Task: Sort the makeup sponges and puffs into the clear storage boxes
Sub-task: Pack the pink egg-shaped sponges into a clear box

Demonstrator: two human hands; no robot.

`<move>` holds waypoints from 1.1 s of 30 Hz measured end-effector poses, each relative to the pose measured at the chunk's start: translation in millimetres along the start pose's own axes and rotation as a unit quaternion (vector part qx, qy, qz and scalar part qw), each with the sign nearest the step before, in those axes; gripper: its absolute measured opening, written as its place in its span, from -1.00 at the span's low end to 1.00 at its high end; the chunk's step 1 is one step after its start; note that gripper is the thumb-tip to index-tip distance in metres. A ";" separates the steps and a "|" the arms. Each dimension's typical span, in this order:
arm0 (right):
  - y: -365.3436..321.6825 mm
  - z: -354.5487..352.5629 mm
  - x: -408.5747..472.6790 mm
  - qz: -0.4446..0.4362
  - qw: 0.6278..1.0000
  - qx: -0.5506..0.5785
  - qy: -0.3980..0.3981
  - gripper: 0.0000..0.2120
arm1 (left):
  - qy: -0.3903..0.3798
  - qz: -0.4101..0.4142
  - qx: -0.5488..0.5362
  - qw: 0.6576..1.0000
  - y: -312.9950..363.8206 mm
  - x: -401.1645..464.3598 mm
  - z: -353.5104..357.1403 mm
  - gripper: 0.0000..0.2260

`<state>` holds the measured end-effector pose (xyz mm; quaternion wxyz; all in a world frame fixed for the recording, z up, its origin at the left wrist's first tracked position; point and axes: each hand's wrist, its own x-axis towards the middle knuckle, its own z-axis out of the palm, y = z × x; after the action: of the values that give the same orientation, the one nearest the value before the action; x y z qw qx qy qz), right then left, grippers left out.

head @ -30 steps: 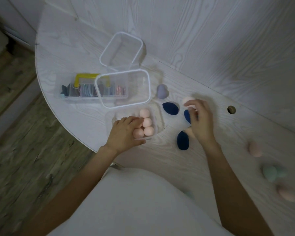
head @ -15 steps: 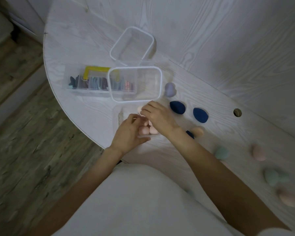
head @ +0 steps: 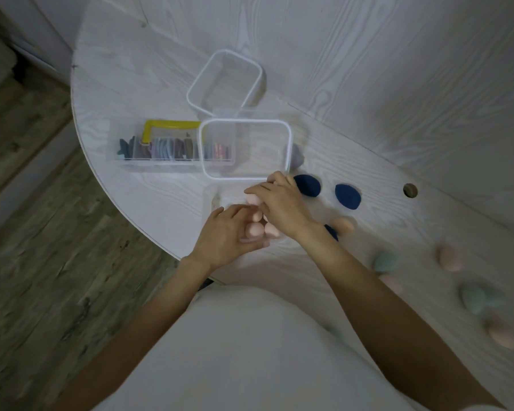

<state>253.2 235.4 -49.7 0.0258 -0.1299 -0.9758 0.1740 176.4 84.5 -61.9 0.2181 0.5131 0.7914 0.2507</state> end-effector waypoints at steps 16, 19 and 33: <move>-3.9 -22.3 -42.5 0.087 0.991 0.060 0.083 -0.73 | 0.036 0.003 -0.010 0.999 2.4 -8.5 -11.4 -0.57; -6.5 -38.8 -68.9 0.112 0.988 0.060 0.086 -0.76 | 0.096 0.056 0.030 0.993 23.8 -5.6 -18.8 -0.69; 65.2 -21.9 -292.6 0.438 0.887 0.066 0.132 -0.67 | -0.091 0.143 0.162 0.972 149.1 69.5 104.8 -0.53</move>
<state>553.5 225.0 -53.3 0.0840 -0.5638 -0.7937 0.2124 318.0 218.5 -57.1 0.1653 0.6704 0.7164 0.1003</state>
